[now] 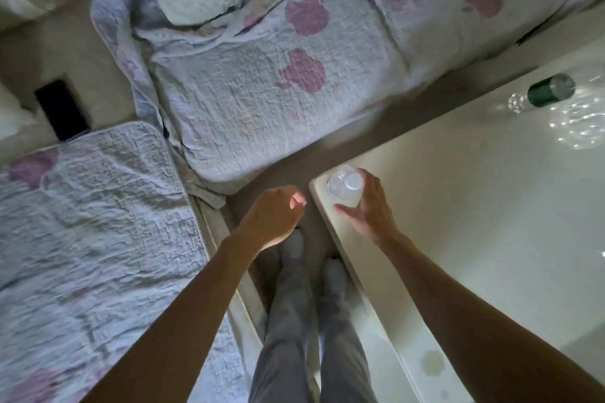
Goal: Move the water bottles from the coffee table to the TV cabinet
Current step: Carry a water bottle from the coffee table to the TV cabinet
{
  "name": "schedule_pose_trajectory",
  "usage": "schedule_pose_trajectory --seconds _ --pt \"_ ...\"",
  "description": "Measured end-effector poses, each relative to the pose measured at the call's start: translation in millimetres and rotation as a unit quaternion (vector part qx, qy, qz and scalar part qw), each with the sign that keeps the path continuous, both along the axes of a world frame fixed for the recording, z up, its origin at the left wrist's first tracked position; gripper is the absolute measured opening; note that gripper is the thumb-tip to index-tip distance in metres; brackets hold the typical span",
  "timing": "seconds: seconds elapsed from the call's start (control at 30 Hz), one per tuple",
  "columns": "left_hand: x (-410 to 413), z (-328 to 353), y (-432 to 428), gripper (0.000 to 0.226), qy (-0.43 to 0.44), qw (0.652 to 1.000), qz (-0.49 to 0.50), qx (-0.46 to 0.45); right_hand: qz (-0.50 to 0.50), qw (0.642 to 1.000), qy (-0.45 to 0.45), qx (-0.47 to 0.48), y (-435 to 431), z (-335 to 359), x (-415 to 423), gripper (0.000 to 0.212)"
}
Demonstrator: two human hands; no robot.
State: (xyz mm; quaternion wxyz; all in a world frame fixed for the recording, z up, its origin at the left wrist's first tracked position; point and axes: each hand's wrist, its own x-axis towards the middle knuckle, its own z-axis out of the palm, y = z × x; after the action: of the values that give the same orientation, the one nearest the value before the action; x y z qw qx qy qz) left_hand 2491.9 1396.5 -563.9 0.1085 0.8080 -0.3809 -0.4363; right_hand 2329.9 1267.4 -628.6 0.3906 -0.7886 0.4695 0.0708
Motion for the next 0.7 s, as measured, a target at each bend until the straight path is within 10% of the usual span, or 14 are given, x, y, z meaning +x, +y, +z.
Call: schedule_pose_trajectory --seconds 0.53,0.7 --pt "24 8 3 0.021 0.062 0.992 0.114 0.001 -0.149 0.981 -0.112 -0.05 -4 53 30 0.068" --pt "10 55 -27 0.026 0.215 0.91 0.345 -0.077 -0.15 0.974 -0.15 -0.08 -2 135 18 0.064"
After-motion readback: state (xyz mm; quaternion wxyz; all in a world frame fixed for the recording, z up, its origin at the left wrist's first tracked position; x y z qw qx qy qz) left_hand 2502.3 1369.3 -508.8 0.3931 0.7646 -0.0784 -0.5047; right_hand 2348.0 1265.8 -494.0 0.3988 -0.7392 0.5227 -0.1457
